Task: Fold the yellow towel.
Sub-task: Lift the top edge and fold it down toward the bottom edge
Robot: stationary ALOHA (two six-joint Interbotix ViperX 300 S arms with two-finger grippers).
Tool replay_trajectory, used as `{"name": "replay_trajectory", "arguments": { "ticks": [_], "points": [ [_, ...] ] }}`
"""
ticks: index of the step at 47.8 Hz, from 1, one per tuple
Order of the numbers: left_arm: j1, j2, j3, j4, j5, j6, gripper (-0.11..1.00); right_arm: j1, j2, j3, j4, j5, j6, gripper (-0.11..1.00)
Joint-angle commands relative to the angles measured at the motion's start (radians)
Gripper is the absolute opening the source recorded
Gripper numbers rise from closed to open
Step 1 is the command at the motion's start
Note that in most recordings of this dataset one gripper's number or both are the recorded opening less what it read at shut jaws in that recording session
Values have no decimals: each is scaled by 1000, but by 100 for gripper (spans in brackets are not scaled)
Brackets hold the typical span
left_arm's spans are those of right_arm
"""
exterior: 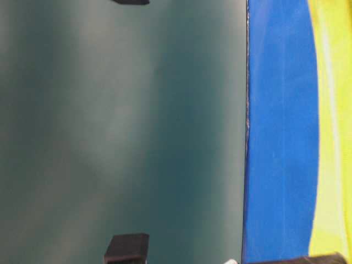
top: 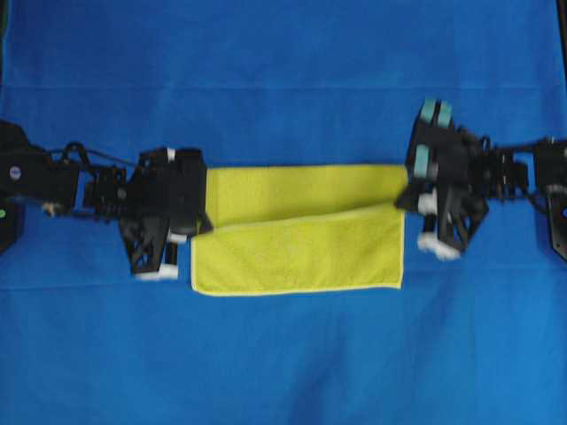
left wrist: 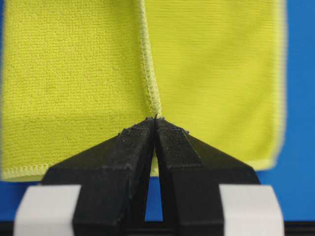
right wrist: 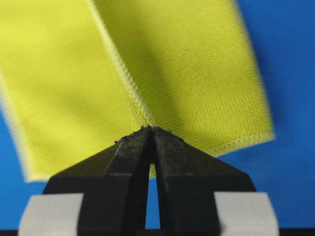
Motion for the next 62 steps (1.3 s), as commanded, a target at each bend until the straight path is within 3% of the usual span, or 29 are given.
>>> {"name": "replay_trajectory", "arguments": {
  "ticks": [1,20,44,48,57,59,62],
  "points": [
    [-46,-8,-12,0,-2,-37,1,54,-3,-11,2,0,29,2],
    [-158,14,-38,0,0,-71,1,175,23,-28,3,-5,84,2],
    [-175,21,-43,0,2,-74,3,183,64,-46,-2,-25,83,3],
    [-175,20,-43,0,2,-74,15,184,66,-57,-2,-25,84,10],
    [-147,-9,-48,0,11,-57,66,179,28,-84,-21,8,66,62],
    [-129,-23,-48,0,20,-54,72,170,11,-89,-40,20,66,64],
    [-92,-41,-46,0,28,-48,71,149,-11,-92,-71,29,69,58]
  ]
}}
